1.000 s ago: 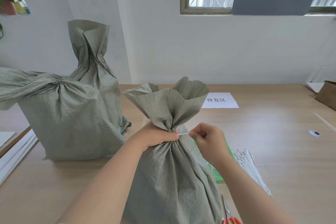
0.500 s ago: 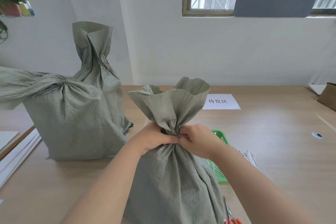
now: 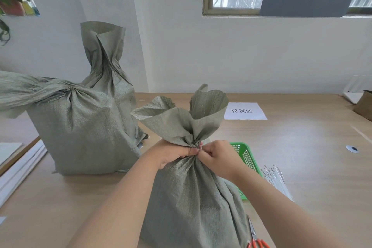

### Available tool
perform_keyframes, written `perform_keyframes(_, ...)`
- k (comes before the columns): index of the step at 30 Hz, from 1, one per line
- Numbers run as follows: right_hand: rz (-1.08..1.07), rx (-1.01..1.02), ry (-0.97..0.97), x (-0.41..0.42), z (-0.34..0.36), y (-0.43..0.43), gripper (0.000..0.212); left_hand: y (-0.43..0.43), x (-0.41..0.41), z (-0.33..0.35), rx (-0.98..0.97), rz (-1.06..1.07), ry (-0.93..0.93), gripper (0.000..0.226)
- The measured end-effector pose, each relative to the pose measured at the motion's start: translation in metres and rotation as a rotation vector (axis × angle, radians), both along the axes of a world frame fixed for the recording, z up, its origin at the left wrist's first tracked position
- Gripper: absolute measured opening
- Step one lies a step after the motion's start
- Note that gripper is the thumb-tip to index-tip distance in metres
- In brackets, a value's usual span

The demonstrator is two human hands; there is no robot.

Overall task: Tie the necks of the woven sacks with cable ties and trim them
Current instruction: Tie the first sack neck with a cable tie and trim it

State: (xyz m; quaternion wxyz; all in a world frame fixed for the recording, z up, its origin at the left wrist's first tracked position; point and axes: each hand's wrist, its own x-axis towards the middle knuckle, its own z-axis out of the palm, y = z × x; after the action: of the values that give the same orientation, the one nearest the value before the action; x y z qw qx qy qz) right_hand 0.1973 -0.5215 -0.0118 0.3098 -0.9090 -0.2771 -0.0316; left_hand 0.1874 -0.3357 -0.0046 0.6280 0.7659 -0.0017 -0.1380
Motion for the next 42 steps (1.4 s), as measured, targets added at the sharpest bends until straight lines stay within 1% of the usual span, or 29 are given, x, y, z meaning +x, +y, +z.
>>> perform_keyframes(2,0.035,-0.112,-0.066,0.002,0.0,-0.002,0.039,0.0,0.0,-0.001,0.038,0.026,-0.014,0.017)
perform_keyframes(4,0.065,-0.262,-0.175,0.003,0.0,-0.003,0.03,-0.002,-0.001,-0.001,0.056,0.038,-0.017,0.023)
perform_keyframes(6,0.079,-0.318,-0.243,0.004,0.001,-0.004,0.031,-0.005,-0.001,0.0,0.08,0.038,-0.034,0.027)
perform_keyframes(10,0.145,-0.238,-0.181,0.01,0.001,-0.006,0.028,-0.007,-0.001,0.003,0.133,0.008,-0.062,0.03)
perform_keyframes(13,0.141,-0.155,-0.131,0.01,-0.001,-0.008,0.037,-0.01,-0.003,0.004,0.164,-0.003,-0.082,0.03)
perform_keyframes(16,0.114,-0.049,-0.042,0.008,-0.004,-0.007,0.041,-0.007,-0.003,0.0,0.14,0.01,-0.048,0.036)
perform_keyframes(20,0.054,0.028,0.027,0.004,-0.009,-0.003,0.04,-0.004,-0.005,0.003,0.099,0.013,-0.019,0.029)
perform_keyframes(23,0.06,0.004,-0.008,0.005,-0.008,-0.005,0.041,-0.005,-0.006,0.008,0.109,0.01,-0.018,0.022)
perform_keyframes(26,0.107,-0.011,-0.062,0.007,-0.005,-0.01,0.045,-0.007,-0.007,0.014,0.18,-0.03,-0.023,0.015)
perform_keyframes(31,0.147,-0.029,-0.083,0.008,-0.007,-0.014,0.038,-0.009,-0.01,0.019,0.305,-0.06,-0.053,0.009)
perform_keyframes(33,0.177,-0.043,-0.107,0.008,-0.007,-0.015,0.036,-0.009,-0.012,0.02,0.361,-0.072,-0.078,0.007)
perform_keyframes(36,0.221,-0.042,-0.151,0.007,-0.007,-0.016,0.032,-0.011,-0.014,0.024,0.454,-0.105,-0.093,0.015)
perform_keyframes(39,0.2,-0.034,-0.145,0.008,-0.006,-0.019,0.033,-0.013,-0.014,0.026,0.48,-0.117,-0.088,0.002)
perform_keyframes(42,0.174,-0.01,-0.114,0.009,-0.008,-0.022,0.035,-0.017,-0.014,0.027,0.492,-0.095,-0.089,0.005)
